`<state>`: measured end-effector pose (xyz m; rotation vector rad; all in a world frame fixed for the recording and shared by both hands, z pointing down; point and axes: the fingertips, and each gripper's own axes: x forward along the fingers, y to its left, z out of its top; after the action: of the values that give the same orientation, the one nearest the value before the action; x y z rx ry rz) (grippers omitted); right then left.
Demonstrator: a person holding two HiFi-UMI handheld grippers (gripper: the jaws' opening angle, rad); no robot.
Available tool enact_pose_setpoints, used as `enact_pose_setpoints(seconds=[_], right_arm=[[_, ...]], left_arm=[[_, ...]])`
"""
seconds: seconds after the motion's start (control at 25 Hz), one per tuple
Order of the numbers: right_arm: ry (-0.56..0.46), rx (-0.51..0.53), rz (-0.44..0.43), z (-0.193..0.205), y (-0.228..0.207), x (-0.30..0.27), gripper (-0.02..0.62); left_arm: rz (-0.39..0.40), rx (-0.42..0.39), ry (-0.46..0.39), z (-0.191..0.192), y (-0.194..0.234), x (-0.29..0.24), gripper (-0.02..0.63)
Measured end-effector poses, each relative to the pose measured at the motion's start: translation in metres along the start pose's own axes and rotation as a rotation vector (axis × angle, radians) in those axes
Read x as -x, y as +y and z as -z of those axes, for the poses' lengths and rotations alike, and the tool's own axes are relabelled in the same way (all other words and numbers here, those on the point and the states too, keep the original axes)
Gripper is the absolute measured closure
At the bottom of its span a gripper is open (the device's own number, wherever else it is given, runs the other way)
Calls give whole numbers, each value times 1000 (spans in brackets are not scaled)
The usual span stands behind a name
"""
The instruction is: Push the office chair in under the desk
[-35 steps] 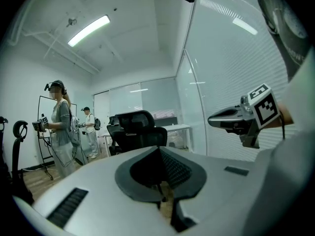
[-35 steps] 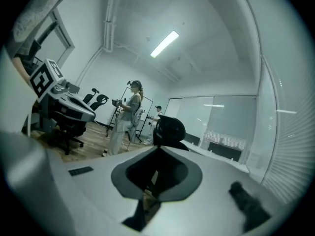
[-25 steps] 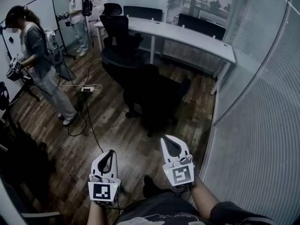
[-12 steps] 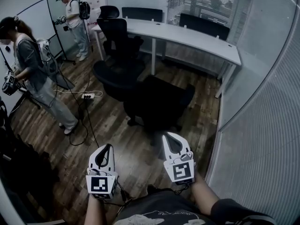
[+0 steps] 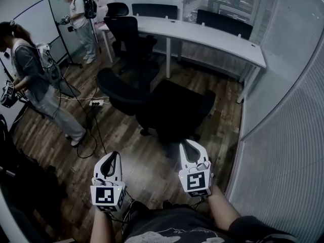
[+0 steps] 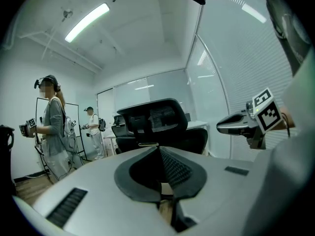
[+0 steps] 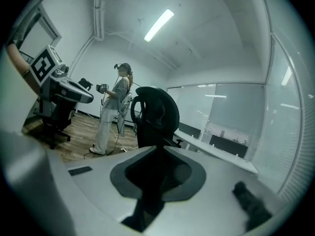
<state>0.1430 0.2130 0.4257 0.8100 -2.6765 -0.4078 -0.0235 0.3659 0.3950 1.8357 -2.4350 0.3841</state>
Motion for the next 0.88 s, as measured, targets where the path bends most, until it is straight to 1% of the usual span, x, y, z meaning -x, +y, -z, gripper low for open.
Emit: enact_pose_setpoints(seconds=[0.08, 0.2, 0.32, 0.48, 0.72, 0.88], right_arm=[[31, 12, 29, 4, -3, -4, 568], [69, 24, 85, 9, -9, -9, 566], [103, 32, 127, 11, -8, -18, 541], [167, 27, 208, 12, -8, -25, 497], [243, 41, 323, 10, 1, -46, 454], [303, 70, 386, 9, 10, -59, 426]], left_arm=[[-10, -12, 12, 4, 9, -9, 586], [4, -40, 6, 8, 20, -28, 586], [58, -51, -18, 10, 33, -50, 586], [148, -97, -14, 15, 51, -79, 584], [247, -182, -15, 19, 80, -125, 584], [292, -250, -11, 29, 98, -147, 584]])
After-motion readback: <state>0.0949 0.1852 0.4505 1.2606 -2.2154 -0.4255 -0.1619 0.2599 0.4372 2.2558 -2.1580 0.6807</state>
